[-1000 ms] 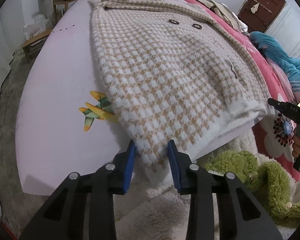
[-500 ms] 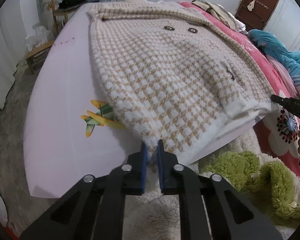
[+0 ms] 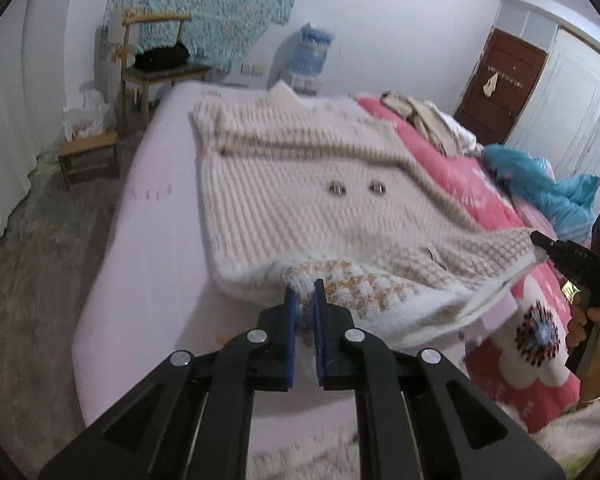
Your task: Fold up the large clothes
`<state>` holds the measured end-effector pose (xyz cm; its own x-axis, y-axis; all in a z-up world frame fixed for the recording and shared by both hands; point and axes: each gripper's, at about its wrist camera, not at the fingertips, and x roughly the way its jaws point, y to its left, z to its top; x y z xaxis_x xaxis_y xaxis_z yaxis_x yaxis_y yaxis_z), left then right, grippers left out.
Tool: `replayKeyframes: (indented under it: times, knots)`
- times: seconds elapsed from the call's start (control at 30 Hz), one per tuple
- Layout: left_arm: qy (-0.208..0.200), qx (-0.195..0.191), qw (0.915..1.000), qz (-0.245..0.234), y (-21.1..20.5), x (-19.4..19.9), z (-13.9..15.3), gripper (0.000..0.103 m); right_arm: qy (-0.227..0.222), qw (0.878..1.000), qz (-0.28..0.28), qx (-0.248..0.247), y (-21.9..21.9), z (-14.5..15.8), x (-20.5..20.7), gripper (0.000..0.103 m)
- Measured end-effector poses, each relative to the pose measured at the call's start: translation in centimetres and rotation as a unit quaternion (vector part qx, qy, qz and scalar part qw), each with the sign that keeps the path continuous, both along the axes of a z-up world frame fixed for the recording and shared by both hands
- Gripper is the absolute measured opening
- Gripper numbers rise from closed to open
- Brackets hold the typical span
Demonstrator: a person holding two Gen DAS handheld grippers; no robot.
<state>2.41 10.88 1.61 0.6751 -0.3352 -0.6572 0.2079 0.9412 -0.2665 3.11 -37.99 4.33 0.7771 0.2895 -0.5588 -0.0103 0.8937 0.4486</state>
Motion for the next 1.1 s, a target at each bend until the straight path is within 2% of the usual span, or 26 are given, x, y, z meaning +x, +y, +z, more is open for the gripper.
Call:
replayKeyframes:
  times: [0.2, 0.43, 0.57, 0.7, 0.93, 0.97, 1.03, 1.1]
  knots:
    - [-0.033, -0.007, 0.9994, 0.012, 0.6, 4.1, 1.9, 0.007, -0.044, 0.999, -0.009, 0.025, 0.2, 1.8, 4.1, 0.006]
    - [-0.037, -0.013, 0.9987, 0.034, 2.0, 9.9, 2.1, 0.007, -0.051, 0.997, -0.012, 0.051, -0.4, 1.7, 10.2, 0.006]
    - [-0.008, -0.024, 0.9988, 0.043, 2.7, 13.8, 0.9, 0.007, -0.040, 0.998, -0.009, 0.048, -0.1, 0.5, 14.2, 0.006]
    - [0.039, -0.053, 0.9964, 0.054, 3.8, 18.0, -1.2, 0.008, -0.021, 0.999, -0.007, 0.034, 0.4, -0.8, 17.7, 0.006]
    - [0.093, -0.078, 0.9911, 0.055, 4.9, 21.3, -3.6, 0.013, 0.046, 0.998, -0.009, 0.032, 0.5, -5.0, 22.3, 0.008]
    - [0.100, -0.080, 0.9904, 0.052, 4.9, 21.4, -3.7, 0.014, 0.053, 0.998, -0.008, 0.036, 0.5, -5.4, 22.5, 0.010]
    - [0.107, -0.086, 0.9893, 0.050, 5.0, 21.3, -3.8, 0.016, 0.067, 0.996, -0.004, 0.054, 0.2, -6.0, 22.8, 0.023]
    - [0.109, -0.086, 0.9892, 0.046, 5.1, 20.9, -3.6, 0.018, 0.068, 0.996, -0.016, 0.049, -0.1, -5.9, 22.3, 0.050]
